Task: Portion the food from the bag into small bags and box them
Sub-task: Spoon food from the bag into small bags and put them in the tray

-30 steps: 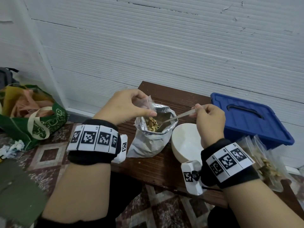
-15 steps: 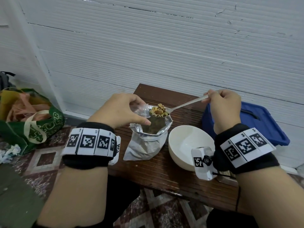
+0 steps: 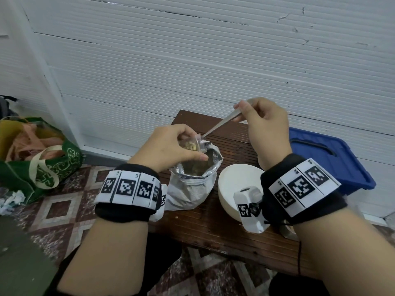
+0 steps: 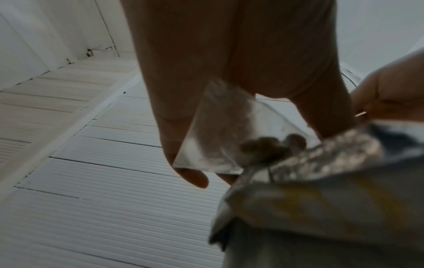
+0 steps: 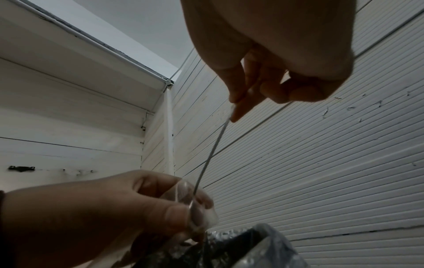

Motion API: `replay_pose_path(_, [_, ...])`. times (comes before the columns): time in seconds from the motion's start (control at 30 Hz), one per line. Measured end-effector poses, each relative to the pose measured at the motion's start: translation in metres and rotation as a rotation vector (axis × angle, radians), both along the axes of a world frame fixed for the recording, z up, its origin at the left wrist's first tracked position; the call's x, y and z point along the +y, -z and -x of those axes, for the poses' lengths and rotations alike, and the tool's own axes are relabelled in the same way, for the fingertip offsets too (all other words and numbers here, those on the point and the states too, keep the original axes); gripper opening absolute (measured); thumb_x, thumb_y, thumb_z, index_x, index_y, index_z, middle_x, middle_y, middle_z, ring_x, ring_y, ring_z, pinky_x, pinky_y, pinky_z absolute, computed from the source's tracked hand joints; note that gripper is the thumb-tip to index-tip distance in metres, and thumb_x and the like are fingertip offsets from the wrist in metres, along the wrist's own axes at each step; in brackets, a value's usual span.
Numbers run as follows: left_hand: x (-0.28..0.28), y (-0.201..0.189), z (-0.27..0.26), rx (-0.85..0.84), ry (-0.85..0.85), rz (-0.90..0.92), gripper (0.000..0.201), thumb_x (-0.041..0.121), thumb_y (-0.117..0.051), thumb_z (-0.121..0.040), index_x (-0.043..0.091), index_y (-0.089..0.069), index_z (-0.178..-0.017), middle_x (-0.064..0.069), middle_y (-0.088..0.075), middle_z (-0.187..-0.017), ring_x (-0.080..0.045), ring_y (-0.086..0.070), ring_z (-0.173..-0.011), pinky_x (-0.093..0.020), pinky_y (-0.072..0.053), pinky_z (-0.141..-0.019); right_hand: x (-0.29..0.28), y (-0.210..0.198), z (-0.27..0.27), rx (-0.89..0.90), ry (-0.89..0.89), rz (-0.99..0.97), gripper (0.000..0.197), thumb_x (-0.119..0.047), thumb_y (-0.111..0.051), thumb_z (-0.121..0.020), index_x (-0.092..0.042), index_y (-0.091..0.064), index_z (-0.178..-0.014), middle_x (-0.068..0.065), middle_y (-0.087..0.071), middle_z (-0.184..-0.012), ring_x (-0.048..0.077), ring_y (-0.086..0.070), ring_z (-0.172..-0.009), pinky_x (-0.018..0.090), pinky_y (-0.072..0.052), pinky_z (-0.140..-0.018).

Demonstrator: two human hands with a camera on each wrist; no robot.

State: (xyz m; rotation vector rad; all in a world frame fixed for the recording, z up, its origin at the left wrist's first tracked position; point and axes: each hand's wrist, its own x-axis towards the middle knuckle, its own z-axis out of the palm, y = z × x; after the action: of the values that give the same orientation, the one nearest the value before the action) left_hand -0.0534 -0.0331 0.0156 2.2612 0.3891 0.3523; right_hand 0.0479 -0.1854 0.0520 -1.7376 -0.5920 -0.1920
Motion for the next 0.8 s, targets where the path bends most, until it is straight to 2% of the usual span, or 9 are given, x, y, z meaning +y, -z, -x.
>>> replay_pose_path(0.17, [0.002, -0.001, 0.002, -0.070, -0.042, 0.078, 0.037, 0.045, -0.083, -0.062, 0.030, -0.065, -0.091, 0.017, -0.065, -0.093, -0.001, -0.059, -0.092, -0.017, -0.047, -0.076, -0.004, -0.006, 0.010, -0.166, -0.091, -0.121, 0.013, -0.020, -0.058, -0.094, -0.022, -0.068, -0.087, -0.002, -0.067, -0.079, 0.027, -0.061, -0.080, 0.033, -0.050, -0.077])
replay_pose_path(0.23, [0.005, -0.002, 0.004, -0.096, -0.068, 0.095, 0.035, 0.043, -0.082, -0.064, 0.030, -0.063, -0.090, 0.015, -0.066, -0.091, 0.001, -0.060, -0.089, -0.014, -0.046, -0.071, -0.006, -0.007, 0.010, -0.215, -0.068, -0.185, 0.013, -0.018, -0.057, -0.095, -0.023, -0.067, -0.088, -0.007, -0.067, -0.079, 0.021, -0.063, -0.079, 0.035, -0.050, -0.078])
replay_pose_path(0.33, [0.012, -0.004, 0.009, -0.137, -0.103, 0.149, 0.036, 0.039, -0.083, -0.063, 0.026, -0.063, -0.091, 0.013, -0.070, -0.079, 0.003, -0.065, -0.078, -0.009, -0.047, -0.064, -0.012, -0.007, 0.004, -0.232, 0.016, -0.285, 0.014, -0.017, -0.054, -0.096, -0.021, -0.064, -0.088, -0.008, -0.065, -0.079, 0.002, -0.059, -0.073, 0.020, -0.045, -0.070])
replay_pose_path(0.43, [0.019, -0.006, 0.016, -0.160, -0.099, 0.176, 0.040, 0.044, -0.080, -0.056, 0.025, -0.065, -0.088, 0.019, -0.072, -0.075, 0.008, -0.065, -0.073, -0.006, -0.047, -0.063, -0.016, 0.000, 0.000, -0.219, 0.085, -0.320, 0.018, -0.016, -0.051, -0.097, -0.024, -0.061, -0.085, -0.009, -0.063, -0.081, 0.003, -0.060, -0.076, 0.016, -0.045, -0.073])
replay_pose_path(0.53, [0.022, -0.007, 0.018, -0.120, -0.053, 0.198, 0.043, 0.048, -0.078, -0.051, 0.025, -0.065, -0.085, 0.014, -0.073, -0.085, 0.006, -0.066, -0.076, -0.008, -0.048, -0.065, -0.016, 0.012, 0.001, -0.217, 0.098, -0.204, 0.018, -0.017, -0.051, -0.097, -0.023, -0.061, -0.084, -0.013, -0.060, -0.076, -0.001, -0.055, -0.070, 0.012, -0.042, -0.067])
replay_pose_path(0.63, [0.019, -0.005, 0.017, -0.052, 0.015, 0.211, 0.045, 0.043, -0.081, -0.056, 0.023, -0.068, -0.094, 0.012, -0.073, -0.080, 0.006, -0.066, -0.077, -0.004, -0.046, -0.063, -0.013, 0.027, 0.005, -0.294, 0.024, -0.016, 0.015, -0.019, -0.055, -0.095, -0.022, -0.065, -0.085, -0.017, -0.056, -0.069, -0.004, -0.049, -0.061, 0.009, -0.035, -0.057])
replay_pose_path(0.67, [0.018, -0.005, 0.016, -0.036, 0.033, 0.213, 0.042, 0.039, -0.083, -0.059, 0.022, -0.069, -0.095, 0.011, -0.074, -0.080, 0.005, -0.066, -0.077, -0.003, -0.045, -0.063, -0.012, 0.033, 0.007, -0.347, -0.021, 0.056, 0.014, -0.021, -0.056, -0.095, -0.021, -0.066, -0.085, -0.017, -0.058, -0.068, -0.003, -0.050, -0.062, 0.011, -0.037, -0.060])
replay_pose_path(0.73, [0.016, -0.005, 0.015, -0.006, 0.060, 0.217, 0.038, 0.034, -0.084, -0.064, 0.021, -0.069, -0.096, 0.011, -0.074, -0.080, 0.004, -0.067, -0.078, -0.005, -0.047, -0.065, -0.009, 0.046, 0.010, -0.503, -0.082, 0.250, 0.018, -0.025, -0.054, -0.094, -0.018, -0.068, -0.084, -0.012, -0.062, -0.070, 0.007, -0.051, -0.067, 0.027, -0.041, -0.068])
replay_pose_path(0.8, [0.015, -0.006, 0.015, 0.024, 0.080, 0.215, 0.037, 0.035, -0.083, -0.065, 0.023, -0.069, -0.097, 0.012, -0.074, -0.081, 0.004, -0.067, -0.080, -0.011, -0.047, -0.068, -0.007, 0.060, 0.015, -0.645, -0.110, 0.431, 0.023, -0.027, -0.052, -0.093, -0.018, -0.070, -0.083, -0.007, -0.063, -0.069, 0.020, -0.047, -0.068, 0.036, -0.034, -0.068])
